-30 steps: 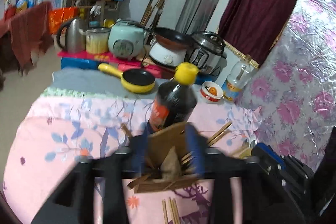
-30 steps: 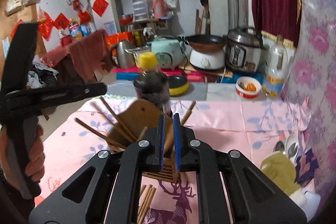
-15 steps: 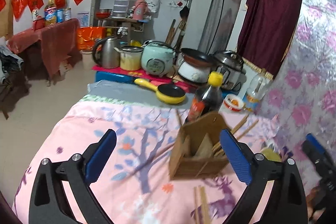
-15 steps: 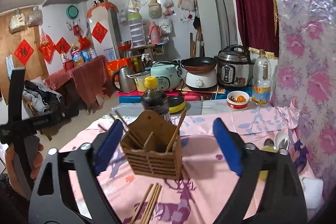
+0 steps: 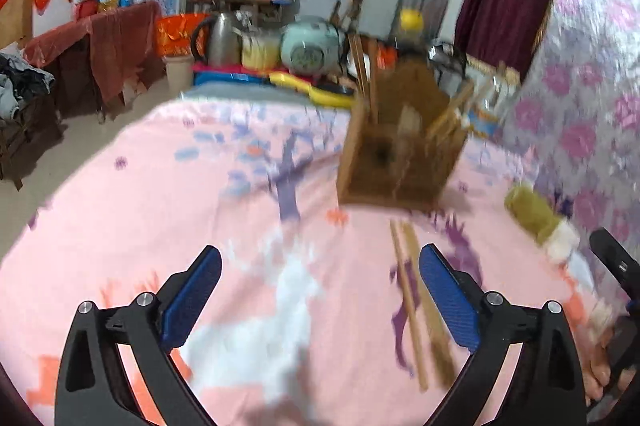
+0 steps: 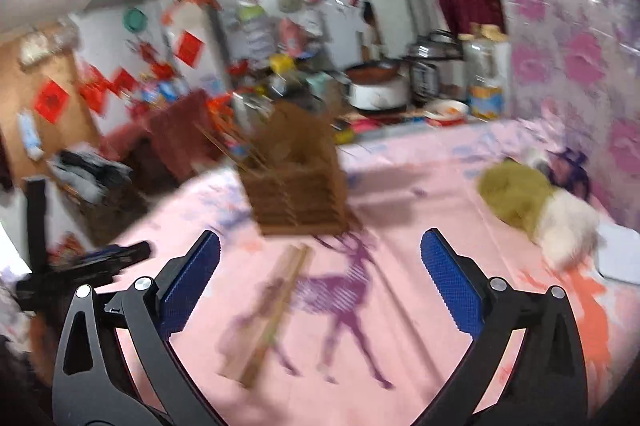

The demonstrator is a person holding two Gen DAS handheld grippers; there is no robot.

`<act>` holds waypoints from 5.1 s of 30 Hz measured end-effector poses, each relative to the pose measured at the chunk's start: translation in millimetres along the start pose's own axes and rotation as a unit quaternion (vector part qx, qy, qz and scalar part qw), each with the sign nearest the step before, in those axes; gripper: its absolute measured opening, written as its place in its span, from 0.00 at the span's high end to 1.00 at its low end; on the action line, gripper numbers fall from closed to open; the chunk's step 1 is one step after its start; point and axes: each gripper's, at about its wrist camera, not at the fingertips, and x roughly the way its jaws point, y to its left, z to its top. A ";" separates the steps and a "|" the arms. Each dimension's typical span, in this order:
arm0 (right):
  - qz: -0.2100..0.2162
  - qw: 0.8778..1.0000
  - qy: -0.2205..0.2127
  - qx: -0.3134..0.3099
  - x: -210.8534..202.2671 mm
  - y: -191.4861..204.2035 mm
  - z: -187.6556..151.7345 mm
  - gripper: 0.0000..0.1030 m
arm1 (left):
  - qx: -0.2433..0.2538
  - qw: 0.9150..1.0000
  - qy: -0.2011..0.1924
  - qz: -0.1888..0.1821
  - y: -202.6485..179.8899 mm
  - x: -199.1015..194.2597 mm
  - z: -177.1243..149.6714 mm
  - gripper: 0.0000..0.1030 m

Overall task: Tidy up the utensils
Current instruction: 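Move both tools back down to the remaining chopsticks, then close the left tool on a bamboo chopstick, then close the right tool on another bamboo chopstick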

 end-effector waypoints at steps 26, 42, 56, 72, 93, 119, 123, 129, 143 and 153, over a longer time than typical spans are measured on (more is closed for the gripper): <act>-0.007 0.992 0.110 0.065 44.8 -24.1 -19.4 0.06 | 0.049 0.984 0.148 -0.088 -36.5 55.6 -45.3 0.06; 0.002 0.985 0.129 0.114 52.2 -42.4 -22.0 0.06 | 0.105 0.980 0.167 0.024 -50.1 99.8 -39.6 0.06; 0.031 0.974 0.220 -0.036 76.1 12.7 -49.1 0.07 | 0.034 0.984 0.160 0.069 1.6 104.3 -18.5 0.06; 0.011 0.954 0.259 -0.152 81.8 43.7 -72.8 0.18 | 0.025 0.982 0.162 0.092 13.4 103.1 -18.2 0.06; 0.026 0.960 0.259 -0.100 84.0 25.8 -65.1 0.51 | 0.012 0.985 0.161 0.068 17.1 94.3 -20.6 0.06; 0.037 0.963 0.262 -0.052 75.7 12.0 -66.8 0.51 | 0.084 0.985 0.147 -0.039 -1.7 59.0 -48.7 0.85; 0.034 0.962 0.263 -0.062 76.1 15.0 -69.7 0.72 | 0.085 0.985 0.146 -0.038 -2.5 58.5 -49.0 0.85; 0.025 0.961 0.259 -0.091 75.7 24.3 -75.4 0.93 | 0.085 0.985 0.146 -0.031 -2.9 59.1 -48.6 0.91; 0.024 0.966 0.239 -0.097 69.5 25.6 -70.5 0.94 | 0.092 0.989 0.112 -0.025 -6.0 44.9 -46.2 0.93; 0.044 0.989 0.134 -0.053 28.5 11.8 -34.4 0.94 | 0.091 0.995 0.032 -0.032 -15.7 5.0 -23.4 0.93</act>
